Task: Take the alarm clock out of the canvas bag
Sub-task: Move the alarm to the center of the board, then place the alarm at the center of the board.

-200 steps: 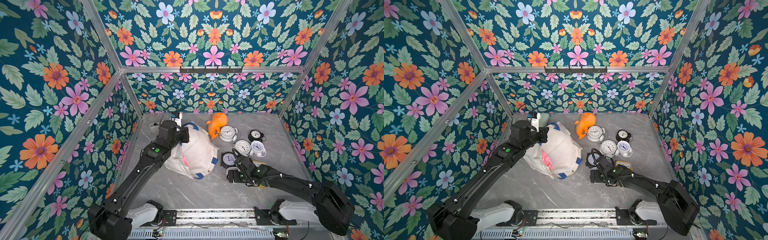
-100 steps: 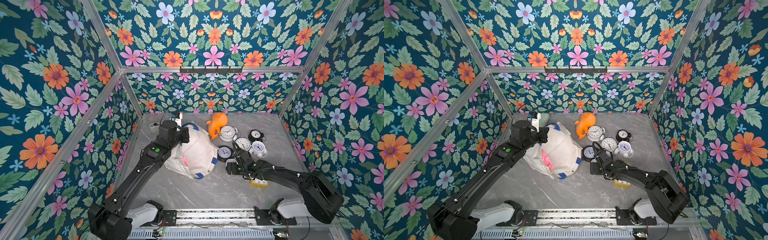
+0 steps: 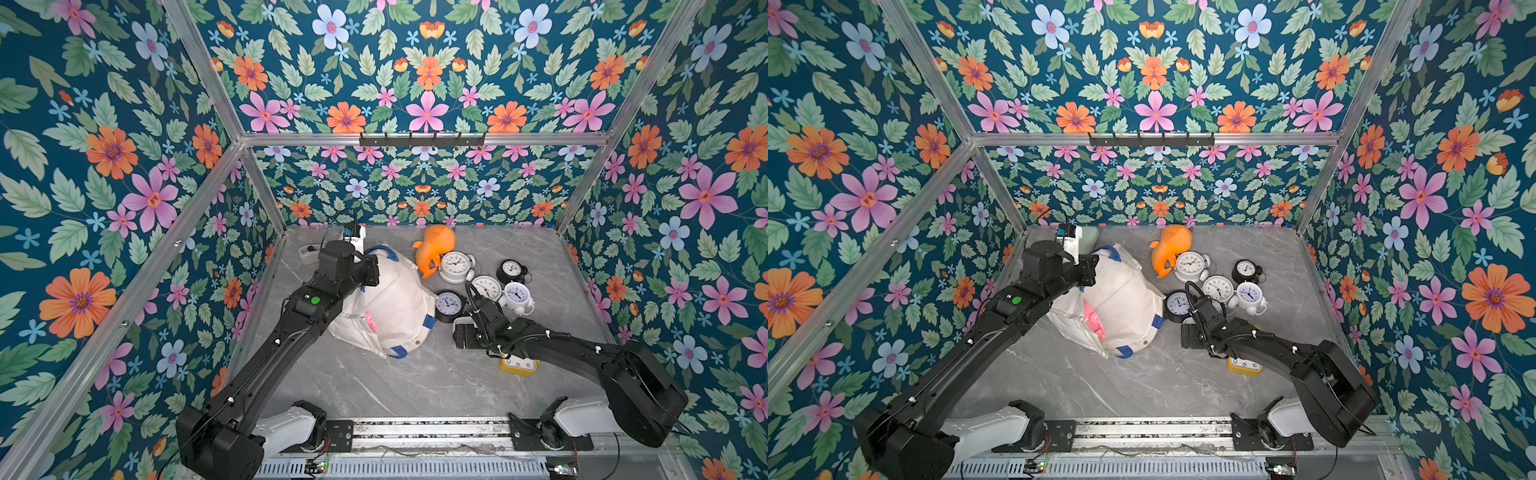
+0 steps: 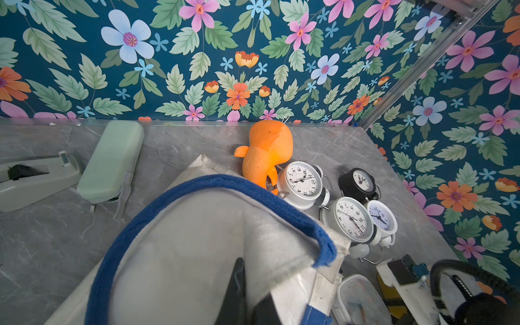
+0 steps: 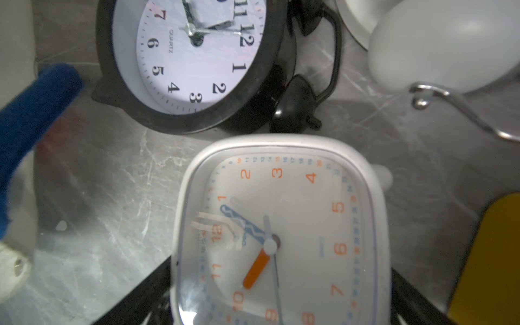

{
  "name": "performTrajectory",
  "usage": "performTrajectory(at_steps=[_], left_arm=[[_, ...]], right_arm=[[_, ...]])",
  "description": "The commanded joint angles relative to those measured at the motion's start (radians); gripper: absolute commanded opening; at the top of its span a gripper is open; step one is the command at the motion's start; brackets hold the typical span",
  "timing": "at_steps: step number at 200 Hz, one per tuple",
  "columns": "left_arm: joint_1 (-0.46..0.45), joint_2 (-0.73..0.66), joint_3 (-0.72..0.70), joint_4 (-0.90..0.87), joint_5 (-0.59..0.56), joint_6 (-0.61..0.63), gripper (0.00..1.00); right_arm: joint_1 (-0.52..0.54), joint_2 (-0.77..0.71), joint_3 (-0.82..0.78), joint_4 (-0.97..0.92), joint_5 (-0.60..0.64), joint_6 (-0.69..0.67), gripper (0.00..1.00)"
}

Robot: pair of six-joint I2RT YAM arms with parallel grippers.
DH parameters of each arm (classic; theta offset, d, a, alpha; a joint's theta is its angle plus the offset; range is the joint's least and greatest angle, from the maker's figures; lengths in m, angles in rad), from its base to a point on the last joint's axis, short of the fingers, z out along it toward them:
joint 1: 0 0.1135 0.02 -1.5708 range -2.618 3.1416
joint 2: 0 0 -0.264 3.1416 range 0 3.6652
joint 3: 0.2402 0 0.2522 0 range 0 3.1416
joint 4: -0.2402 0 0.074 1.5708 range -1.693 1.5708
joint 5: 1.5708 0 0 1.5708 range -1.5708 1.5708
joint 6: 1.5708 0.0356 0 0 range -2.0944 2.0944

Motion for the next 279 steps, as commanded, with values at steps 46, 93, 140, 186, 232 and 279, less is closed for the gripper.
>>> performTrajectory(at_steps=[46,93,140,186,232,279], left_arm=[[0.003,-0.004,0.019,0.020,0.030,-0.001,0.00],[0.003,-0.001,0.022,0.018,0.037,-0.002,0.00],[0.002,0.001,0.023,0.018,0.042,-0.001,0.00],[0.003,0.010,0.022,0.021,0.047,-0.003,0.00],[0.003,0.011,0.020,0.020,0.043,-0.002,0.00],[0.003,0.008,0.018,0.021,0.045,-0.003,0.00]], right_arm=[[-0.010,-0.095,0.041,-0.088,0.041,-0.071,0.97],[-0.019,-0.101,0.029,-0.082,0.030,-0.069,0.97],[-0.020,-0.070,-0.005,-0.052,0.010,-0.032,0.96],[-0.020,-0.036,-0.010,-0.053,0.011,-0.012,0.97],[-0.019,-0.016,-0.004,-0.073,0.025,-0.005,0.99],[-0.021,-0.019,0.022,-0.128,0.048,-0.006,0.99]])
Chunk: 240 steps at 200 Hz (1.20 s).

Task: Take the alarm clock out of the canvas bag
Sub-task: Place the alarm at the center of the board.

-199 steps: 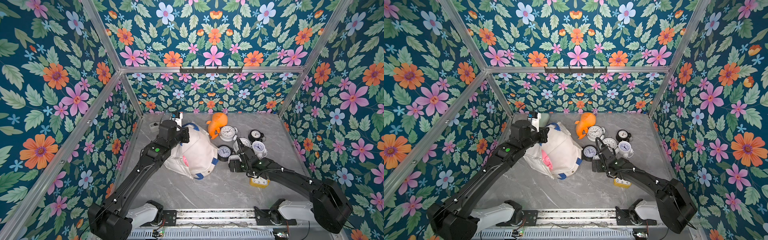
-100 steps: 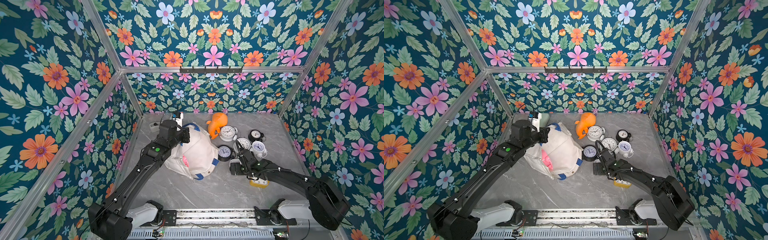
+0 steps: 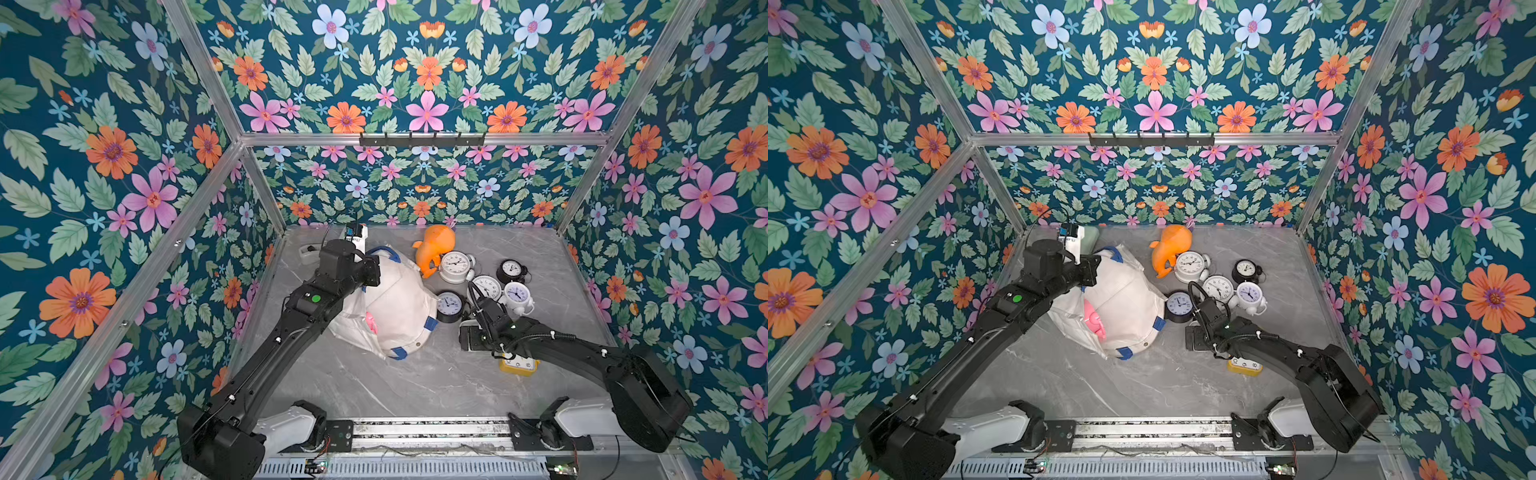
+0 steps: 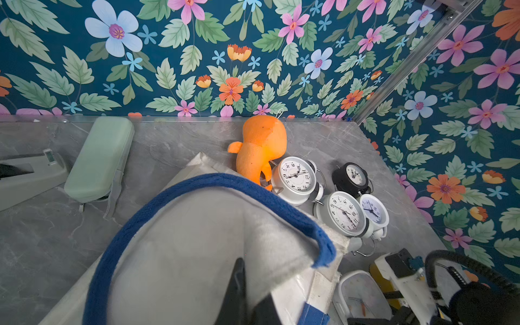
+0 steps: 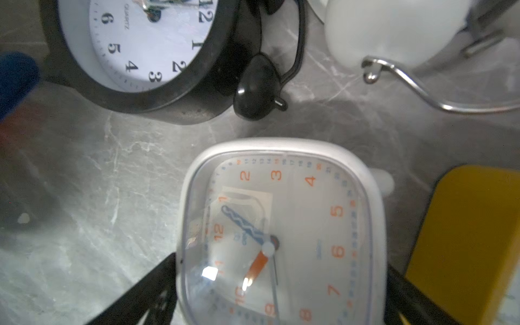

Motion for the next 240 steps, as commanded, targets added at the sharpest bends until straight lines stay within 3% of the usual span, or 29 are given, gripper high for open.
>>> performTrajectory(at_steps=[1,78,114,132,162,200,240], left_arm=[[0.003,-0.003,0.007,0.034,0.005,-0.003,0.00],[0.003,-0.012,0.003,0.031,0.005,-0.003,0.00],[0.003,-0.015,0.003,0.029,0.003,-0.003,0.00],[0.003,-0.014,0.004,0.030,0.008,-0.003,0.00],[0.003,-0.007,0.005,0.035,0.051,0.001,0.00],[0.002,-0.015,0.005,0.062,0.181,0.024,0.00],[0.003,-0.025,0.004,0.076,0.215,0.030,0.00]], right_arm=[[0.000,-0.007,0.018,-0.045,0.028,0.010,0.99],[-0.001,-0.024,0.096,-0.164,0.035,-0.006,0.99],[0.000,-0.105,0.143,-0.203,0.005,-0.021,0.99],[0.000,-0.171,0.163,-0.177,-0.057,-0.065,0.99],[0.007,-0.302,0.142,0.009,-0.269,-0.164,0.96],[0.165,-0.354,0.148,0.184,-0.316,-0.311,0.95],[0.353,-0.225,0.231,0.250,-0.178,-0.414,0.94]])
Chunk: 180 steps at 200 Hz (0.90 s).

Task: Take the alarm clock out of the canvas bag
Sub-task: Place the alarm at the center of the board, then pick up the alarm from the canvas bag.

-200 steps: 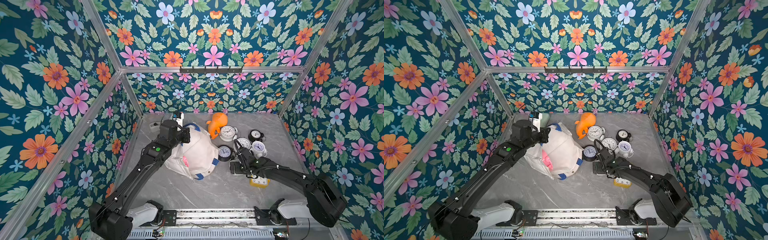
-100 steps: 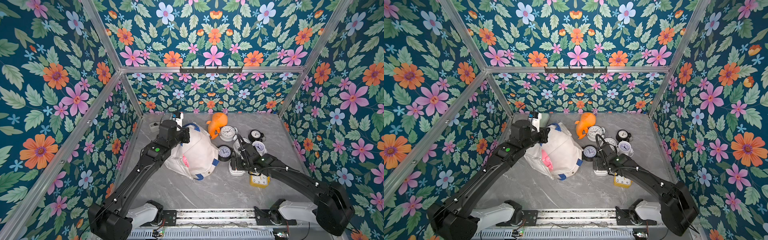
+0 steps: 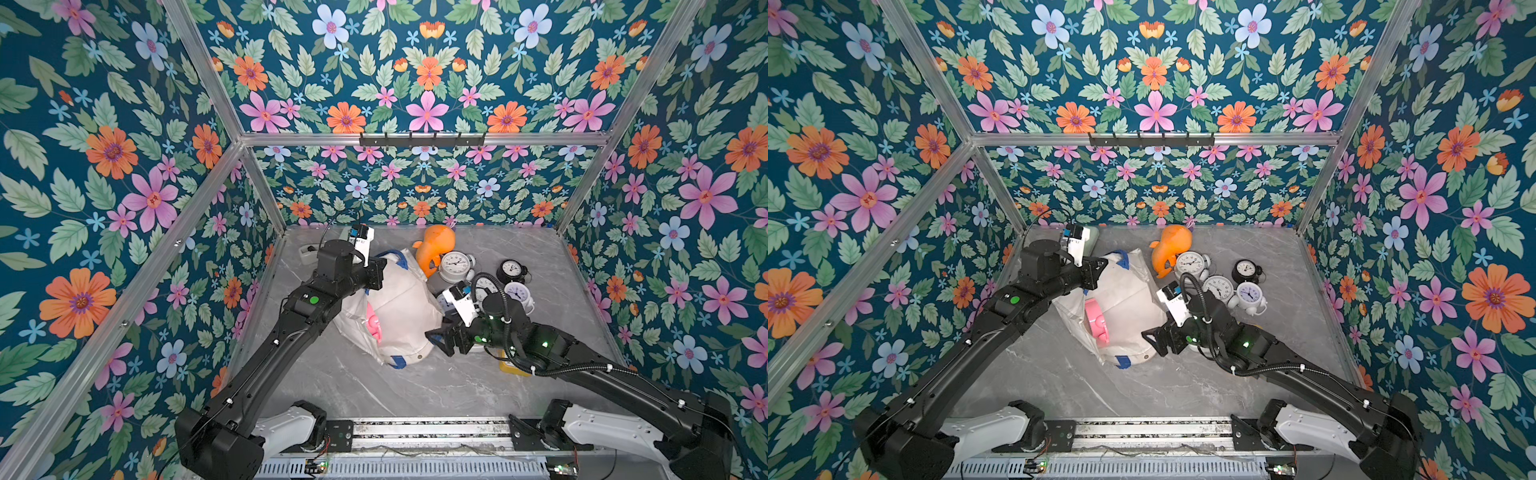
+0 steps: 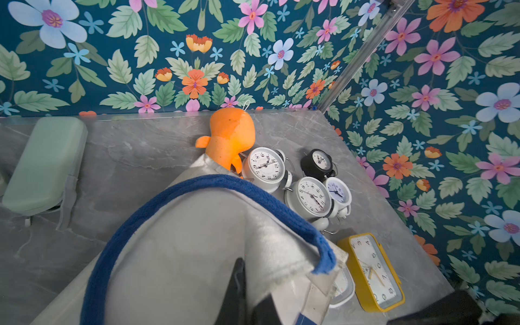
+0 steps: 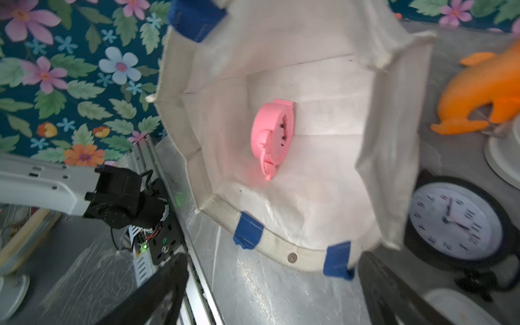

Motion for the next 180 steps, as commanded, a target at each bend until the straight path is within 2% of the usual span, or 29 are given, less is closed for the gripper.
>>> performTrajectory(at_steps=[1,57,111,134,180], left_arm=[[0.002,-0.010,0.003,0.071,0.050,0.015,0.00],[0.002,-0.019,-0.013,0.114,0.120,0.000,0.00],[0.001,-0.030,-0.033,0.150,0.157,-0.008,0.00],[0.003,-0.035,-0.044,0.164,0.180,-0.015,0.00],[0.014,-0.047,-0.056,0.183,0.209,-0.027,0.00]], right_arm=[[0.066,0.068,0.048,0.084,0.081,-0.097,0.94],[0.105,0.294,0.146,0.188,0.114,-0.017,0.87],[0.127,0.403,0.150,0.282,0.097,0.045,0.85],[0.165,0.442,0.139,0.322,0.140,0.033,0.85],[0.168,0.511,0.154,0.301,0.254,0.091,0.85]])
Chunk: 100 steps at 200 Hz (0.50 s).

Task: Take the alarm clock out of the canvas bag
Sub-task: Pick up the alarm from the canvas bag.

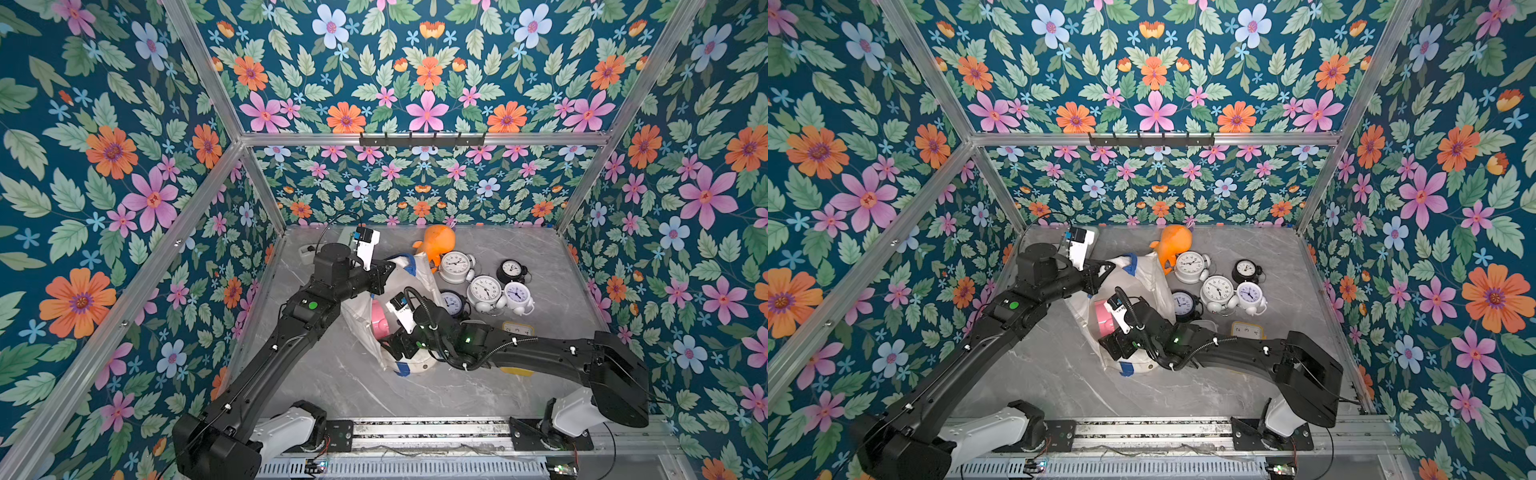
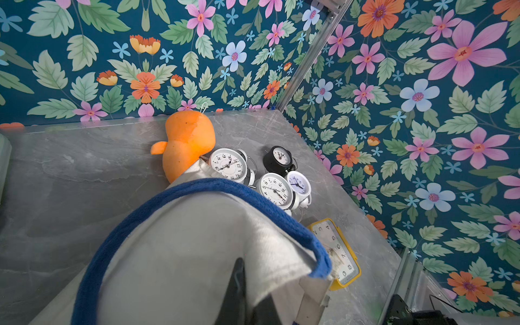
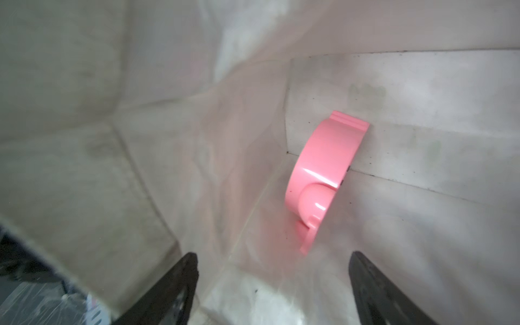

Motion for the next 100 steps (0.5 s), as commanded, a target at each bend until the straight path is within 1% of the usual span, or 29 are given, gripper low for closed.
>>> performTrajectory(at_steps=[1,18,39,61,74,79,100], left_arm=[[0.006,-0.013,0.000,0.091,0.041,-0.014,0.00],[0.011,-0.019,-0.006,0.099,0.056,-0.017,0.00],[0.018,-0.025,-0.016,0.113,0.082,-0.023,0.00],[0.024,-0.031,-0.019,0.115,0.092,-0.026,0.00],[0.028,-0.031,-0.019,0.117,0.097,-0.031,0.00],[0.029,-0.033,-0.019,0.119,0.099,-0.031,0.00],[0.035,-0.035,-0.018,0.122,0.109,-0.036,0.00]], right_arm=[[0.002,0.023,0.013,0.027,0.089,0.038,0.85],[0.003,0.042,0.022,0.019,0.112,0.043,0.84],[0.002,0.066,0.035,0.014,0.116,0.055,0.76],[0.002,0.088,0.046,0.012,0.106,0.067,0.70],[0.003,0.088,0.055,0.001,0.106,0.071,0.68],[0.003,0.125,0.059,-0.003,0.105,0.072,0.68],[0.003,0.144,0.073,-0.012,0.098,0.073,0.63]])
